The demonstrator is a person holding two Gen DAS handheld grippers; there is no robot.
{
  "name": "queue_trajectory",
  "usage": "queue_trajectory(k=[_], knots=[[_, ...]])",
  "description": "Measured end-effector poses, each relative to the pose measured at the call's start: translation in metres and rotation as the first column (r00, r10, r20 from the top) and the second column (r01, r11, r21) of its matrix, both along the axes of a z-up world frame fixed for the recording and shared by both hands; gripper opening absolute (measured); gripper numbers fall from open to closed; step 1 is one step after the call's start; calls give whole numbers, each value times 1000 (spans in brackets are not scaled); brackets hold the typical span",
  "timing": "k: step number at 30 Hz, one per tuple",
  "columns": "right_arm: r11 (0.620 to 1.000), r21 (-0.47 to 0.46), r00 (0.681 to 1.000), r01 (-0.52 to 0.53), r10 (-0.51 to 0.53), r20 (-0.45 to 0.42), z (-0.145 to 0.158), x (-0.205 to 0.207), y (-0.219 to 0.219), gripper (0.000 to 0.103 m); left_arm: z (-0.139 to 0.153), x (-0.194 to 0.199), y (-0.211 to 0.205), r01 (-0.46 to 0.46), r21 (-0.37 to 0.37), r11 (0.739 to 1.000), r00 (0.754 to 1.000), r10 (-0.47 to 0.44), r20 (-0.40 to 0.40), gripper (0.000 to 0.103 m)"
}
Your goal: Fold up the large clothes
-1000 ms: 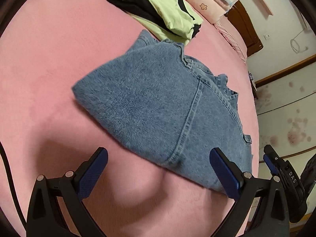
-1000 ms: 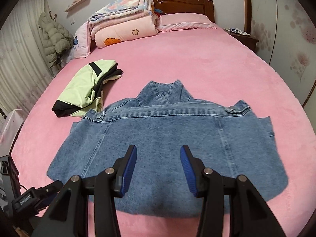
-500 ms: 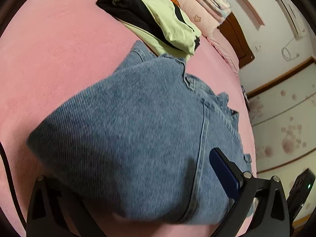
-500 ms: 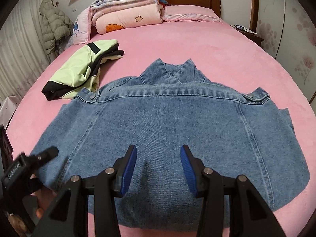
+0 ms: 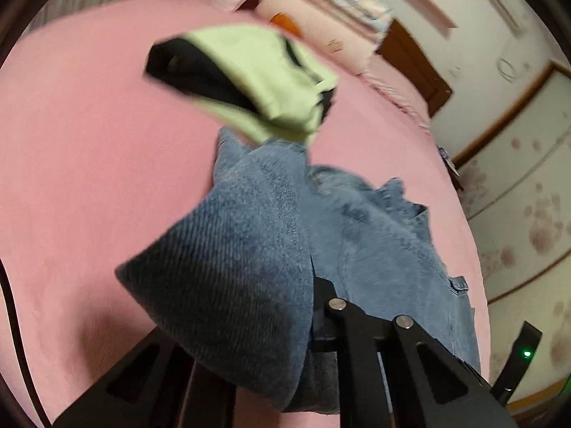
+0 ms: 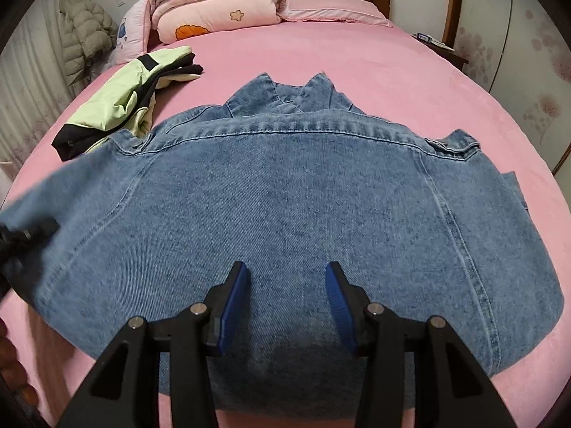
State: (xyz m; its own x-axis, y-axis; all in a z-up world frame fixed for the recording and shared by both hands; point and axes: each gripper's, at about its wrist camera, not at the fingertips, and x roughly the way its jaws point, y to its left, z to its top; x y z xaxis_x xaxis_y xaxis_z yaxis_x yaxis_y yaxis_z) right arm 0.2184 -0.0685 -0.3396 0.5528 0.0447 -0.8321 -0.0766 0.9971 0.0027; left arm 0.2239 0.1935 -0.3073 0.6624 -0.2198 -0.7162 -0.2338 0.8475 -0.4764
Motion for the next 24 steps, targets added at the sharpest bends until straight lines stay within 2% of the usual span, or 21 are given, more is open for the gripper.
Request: queue_trajectory(k=[3, 7, 12, 14, 19, 24], knots=[[1000, 11, 1000, -9, 9, 22, 3, 3, 1, 37, 13, 3, -9, 23, 34, 999, 999, -24, 35, 9], [1000, 7, 999, -12, 12, 42, -1, 17, 6, 31, 20, 2, -11, 17, 26, 1000, 998, -19, 61, 9], [999, -25, 998, -39, 41, 41, -16, 31, 12, 30, 33, -6, -22, 44, 43, 998, 991, -49, 122, 9], [998, -29, 998, -54, 55, 33, -21, 33, 13, 30, 41, -8, -30, 67, 72, 995, 986, -77, 149, 9], [998, 20, 998, -57, 57, 13, -24, 35, 6, 30, 66, -13, -56, 130, 124, 984, 962, -155, 225, 9], [998, 46, 999, -50, 49, 13, -23, 33, 3, 31, 91, -17, -90, 217, 170, 961, 919, -260, 296, 9]])
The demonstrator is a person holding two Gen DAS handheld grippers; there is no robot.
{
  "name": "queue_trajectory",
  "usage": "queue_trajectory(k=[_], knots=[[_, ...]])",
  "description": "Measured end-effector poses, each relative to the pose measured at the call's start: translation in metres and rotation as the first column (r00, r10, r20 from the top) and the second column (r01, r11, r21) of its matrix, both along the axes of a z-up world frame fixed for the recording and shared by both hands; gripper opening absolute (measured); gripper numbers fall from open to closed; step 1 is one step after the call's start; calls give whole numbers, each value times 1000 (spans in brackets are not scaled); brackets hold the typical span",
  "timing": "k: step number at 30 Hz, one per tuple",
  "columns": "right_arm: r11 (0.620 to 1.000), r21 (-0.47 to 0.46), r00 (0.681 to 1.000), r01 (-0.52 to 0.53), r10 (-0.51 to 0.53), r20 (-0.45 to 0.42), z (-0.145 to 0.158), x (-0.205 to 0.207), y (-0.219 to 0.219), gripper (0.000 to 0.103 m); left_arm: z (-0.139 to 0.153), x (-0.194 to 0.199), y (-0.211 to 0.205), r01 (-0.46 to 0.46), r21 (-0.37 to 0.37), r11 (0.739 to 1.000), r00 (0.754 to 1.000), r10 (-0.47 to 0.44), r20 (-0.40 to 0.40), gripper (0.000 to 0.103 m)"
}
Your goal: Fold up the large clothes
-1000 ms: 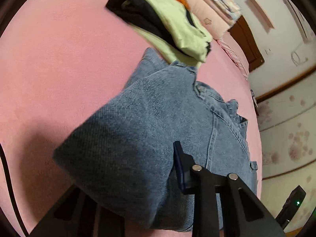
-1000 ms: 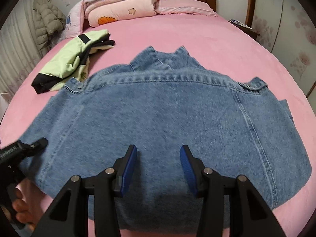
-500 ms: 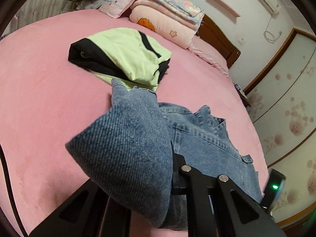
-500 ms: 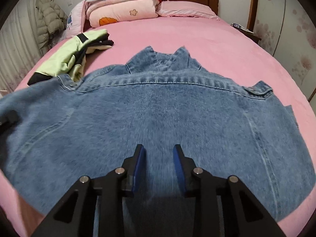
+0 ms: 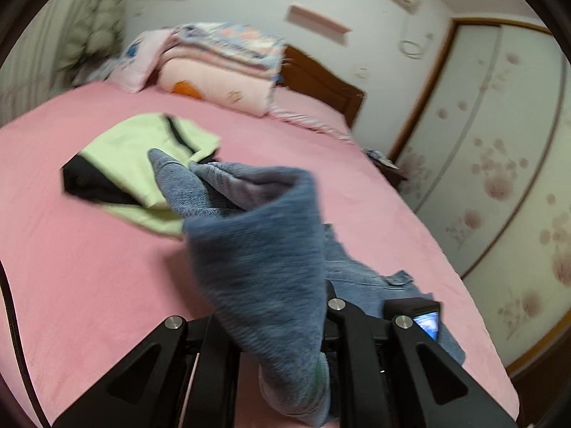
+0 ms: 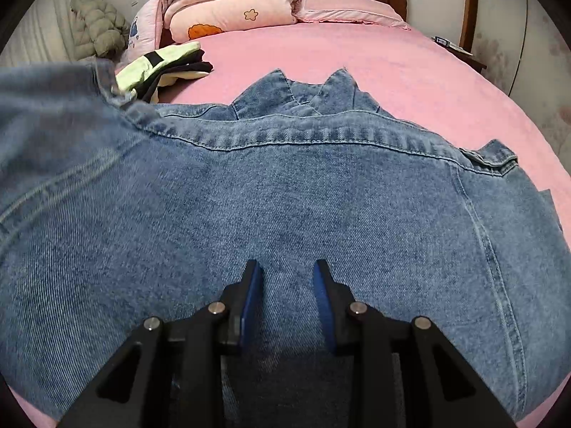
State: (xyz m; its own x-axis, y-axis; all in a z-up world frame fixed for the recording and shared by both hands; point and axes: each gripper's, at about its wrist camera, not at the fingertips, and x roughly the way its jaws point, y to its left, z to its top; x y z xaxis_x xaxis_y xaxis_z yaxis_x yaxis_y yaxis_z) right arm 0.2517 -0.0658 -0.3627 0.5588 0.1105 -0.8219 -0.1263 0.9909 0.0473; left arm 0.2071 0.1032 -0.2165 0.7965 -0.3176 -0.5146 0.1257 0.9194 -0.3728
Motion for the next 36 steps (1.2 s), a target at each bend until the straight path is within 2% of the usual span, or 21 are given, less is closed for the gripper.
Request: queue_trajectory(k=[5, 9, 17, 19, 24, 27, 31, 34, 36], knots=[[996, 84, 1000, 26, -26, -1, 0, -4, -12, 30, 15, 0, -41, 118, 15, 993, 992, -119, 54, 9], [987, 157, 999, 38, -37, -8, -1, -6, -23, 27, 17, 3, -73, 186, 18, 982, 980, -186, 74, 9], [948, 305, 995, 90, -73, -70, 0, -20, -57, 9, 13, 15, -126, 276, 25, 961, 959, -277, 52, 9], [942, 320, 993, 103, -81, -81, 0, -28, -66, 0, 9, 14, -143, 304, 35, 952, 952, -305, 39, 9], [911, 400, 994, 99, -70, -86, -1, -44, -84, 0, 1, 12, -175, 353, 48, 935, 936, -353, 5, 9], [877, 468, 993, 107, -70, -95, -4, -49, -94, 0, -5, 11, -189, 378, 68, 923, 926, -378, -16, 9], [780, 601, 985, 174, -141, -102, -7, -70, -119, 0, -11, 8, -211, 424, 85, 902, 906, -420, -55, 9], [715, 663, 975, 222, -181, -131, -15, -88, -136, 0, -22, 3, -233, 485, 115, 867, 874, -476, -98, 9], [677, 696, 970, 240, -187, -152, -19, -97, -144, 0, -33, -3, -250, 544, 146, 827, 839, -527, -138, 9]])
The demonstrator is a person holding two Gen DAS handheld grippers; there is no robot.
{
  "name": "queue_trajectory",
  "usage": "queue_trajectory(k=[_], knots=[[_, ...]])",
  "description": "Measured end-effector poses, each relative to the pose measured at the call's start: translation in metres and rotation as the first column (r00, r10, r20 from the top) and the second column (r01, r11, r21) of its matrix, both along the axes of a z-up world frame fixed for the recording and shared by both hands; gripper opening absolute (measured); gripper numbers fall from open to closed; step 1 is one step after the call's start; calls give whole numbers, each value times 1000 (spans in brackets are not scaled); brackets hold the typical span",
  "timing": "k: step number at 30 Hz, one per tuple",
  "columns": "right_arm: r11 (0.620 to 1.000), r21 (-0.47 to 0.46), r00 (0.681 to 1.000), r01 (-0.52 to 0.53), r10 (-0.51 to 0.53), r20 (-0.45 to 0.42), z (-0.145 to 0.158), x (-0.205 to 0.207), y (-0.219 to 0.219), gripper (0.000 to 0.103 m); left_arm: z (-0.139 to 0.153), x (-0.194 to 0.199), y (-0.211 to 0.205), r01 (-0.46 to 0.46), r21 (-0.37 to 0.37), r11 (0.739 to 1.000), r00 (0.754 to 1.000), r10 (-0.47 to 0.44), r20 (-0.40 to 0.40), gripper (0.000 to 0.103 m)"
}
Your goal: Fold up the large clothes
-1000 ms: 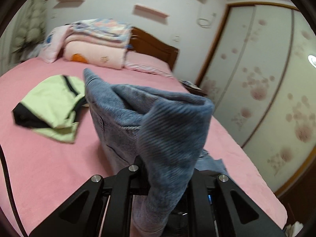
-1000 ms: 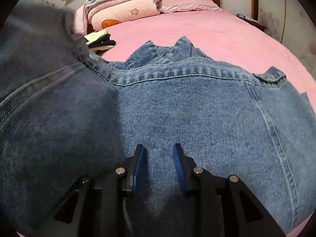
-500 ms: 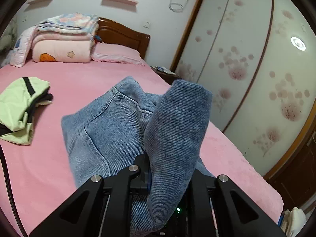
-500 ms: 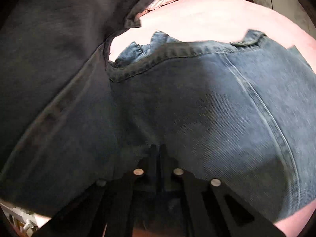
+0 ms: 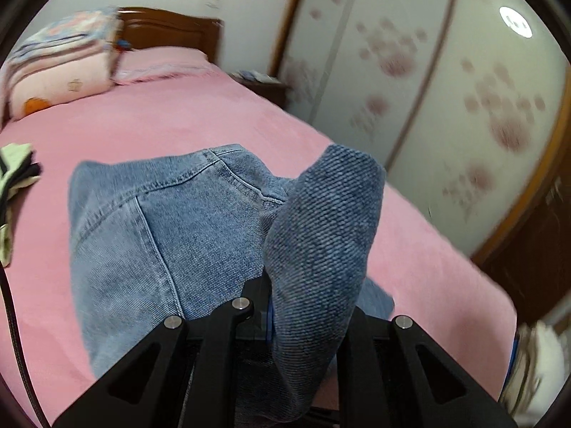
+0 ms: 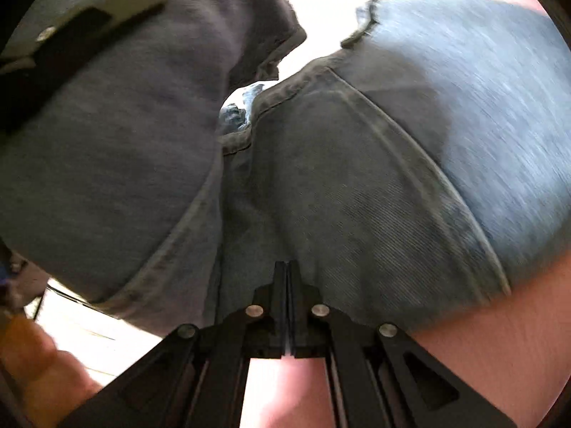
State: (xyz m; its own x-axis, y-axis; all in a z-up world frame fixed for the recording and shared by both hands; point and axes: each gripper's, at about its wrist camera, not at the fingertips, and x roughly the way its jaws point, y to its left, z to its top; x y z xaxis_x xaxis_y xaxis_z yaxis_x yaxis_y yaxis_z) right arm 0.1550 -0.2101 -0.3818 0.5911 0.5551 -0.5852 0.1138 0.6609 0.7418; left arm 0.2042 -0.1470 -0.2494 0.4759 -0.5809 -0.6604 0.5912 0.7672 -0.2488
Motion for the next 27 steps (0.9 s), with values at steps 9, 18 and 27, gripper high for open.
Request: queue_trajectory(k=[9, 18, 27], knots=[[999, 26, 998, 25, -23, -61, -3, -43, -37, 0, -24, -11, -40, 137, 100, 986, 990, -133, -48, 9], [984, -169, 985, 62, -88, -151, 17, -71, -76, 0, -56, -1, -58, 152, 159, 975, 982, -131, -137, 10], [937, -332, 969, 106, -172, -175, 62, -77, -119, 0, -70, -1, -68, 126, 159, 979, 984, -104, -144, 11]])
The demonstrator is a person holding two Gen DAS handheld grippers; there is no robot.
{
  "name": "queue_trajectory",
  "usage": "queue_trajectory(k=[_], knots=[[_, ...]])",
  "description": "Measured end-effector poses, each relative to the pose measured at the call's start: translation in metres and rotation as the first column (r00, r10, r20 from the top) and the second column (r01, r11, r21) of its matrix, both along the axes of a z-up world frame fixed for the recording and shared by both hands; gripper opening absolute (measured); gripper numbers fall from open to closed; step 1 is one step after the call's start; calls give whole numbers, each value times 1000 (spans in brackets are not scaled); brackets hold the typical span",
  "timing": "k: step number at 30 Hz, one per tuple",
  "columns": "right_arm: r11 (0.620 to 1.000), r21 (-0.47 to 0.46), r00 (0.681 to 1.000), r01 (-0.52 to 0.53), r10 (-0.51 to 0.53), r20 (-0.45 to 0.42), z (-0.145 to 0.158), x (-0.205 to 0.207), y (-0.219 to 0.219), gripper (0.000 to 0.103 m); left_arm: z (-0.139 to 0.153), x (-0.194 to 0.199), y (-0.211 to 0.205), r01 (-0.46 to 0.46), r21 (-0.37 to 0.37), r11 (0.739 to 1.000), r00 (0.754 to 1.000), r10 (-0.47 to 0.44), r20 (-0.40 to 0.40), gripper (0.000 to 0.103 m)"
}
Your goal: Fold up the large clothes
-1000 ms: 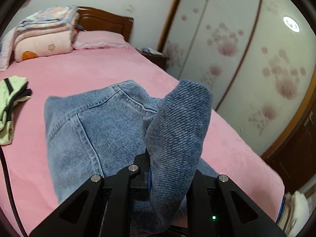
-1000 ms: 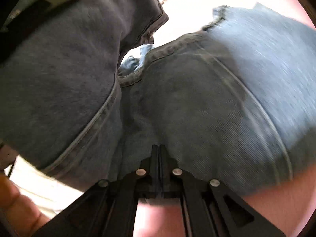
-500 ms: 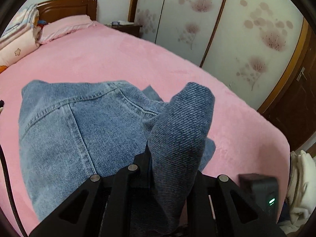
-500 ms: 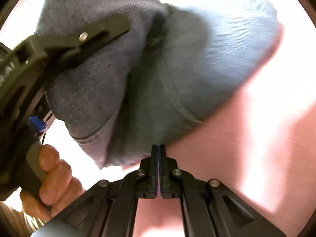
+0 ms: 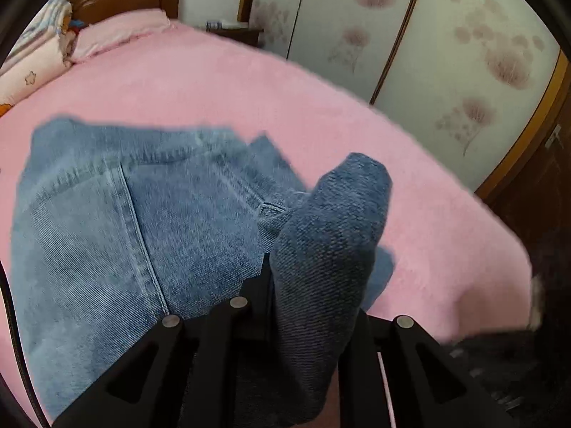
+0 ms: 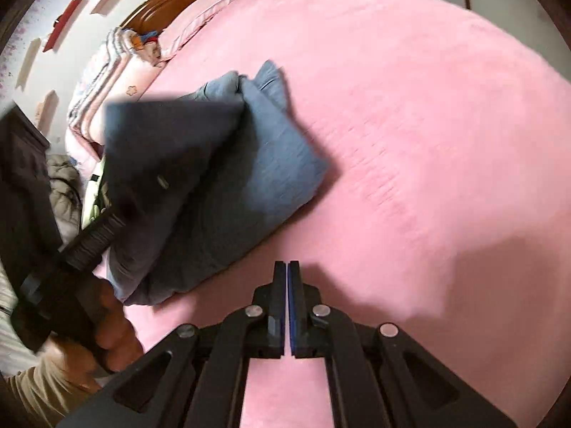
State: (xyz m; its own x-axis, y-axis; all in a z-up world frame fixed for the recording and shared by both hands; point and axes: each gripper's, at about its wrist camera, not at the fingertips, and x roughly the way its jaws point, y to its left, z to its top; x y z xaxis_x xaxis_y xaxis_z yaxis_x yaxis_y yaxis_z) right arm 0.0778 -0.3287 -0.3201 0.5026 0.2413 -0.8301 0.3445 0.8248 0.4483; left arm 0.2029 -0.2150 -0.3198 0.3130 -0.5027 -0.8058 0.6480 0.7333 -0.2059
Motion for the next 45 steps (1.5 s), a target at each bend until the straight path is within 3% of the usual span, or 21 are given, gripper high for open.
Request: queue_trajectory(k=[6, 9, 10, 11, 15, 18, 22, 25, 30, 36, 43, 45], knots=[[995, -93, 999, -24, 20, -40, 9, 26, -10, 3, -11, -3, 0, 5, 14, 1000, 1000, -5, -2, 13], [993, -113, 998, -38, 33, -45, 22, 24, -15, 3, -1, 3, -11, 50, 19, 999, 998, -50, -28, 41], [992, -118, 998, -36, 31, -49, 27, 30, -15, 4, 3, 1, -14, 74, 17, 997, 996, -73, -43, 57], [992, -121, 998, -37, 31, -48, 30, 33, -15, 5, 10, 1, -15, 87, 14, 996, 995, -87, -53, 66], [990, -136, 999, -46, 44, -15, 66, 39, -25, 30, 52, -6, -6, 110, -33, 993, 992, -112, -64, 77], [991, -111, 997, -76, 78, 20, 89, 59, -23, 49, 86, -12, 24, 83, -56, 995, 996, -85, -24, 82], [986, -70, 988, -151, 153, 36, 103, 94, -15, 54, 112, -3, 82, -41, -44, 998, 998, 43, 49, 93], [974, -53, 974, -219, 221, 43, 95, 122, -5, 54, 99, 19, 123, -160, 6, 987, 985, 159, 71, 97], [951, -63, 953, -302, 303, 9, 52, 158, 5, 54, 42, 66, 165, -304, 81, 949, 951, 307, -27, 97], [948, 16, 947, -317, 317, -52, 0, 187, -5, 54, -3, 110, 183, -402, 13, 916, 902, 398, -166, 97], [933, 54, 933, -356, 358, -35, -24, 213, -7, 54, -34, 135, 191, -423, -75, 903, 884, 394, -250, 98], [924, 57, 924, -377, 380, -39, -28, 220, -4, 48, -39, 139, 192, -423, -85, 902, 883, 389, -262, 98]])
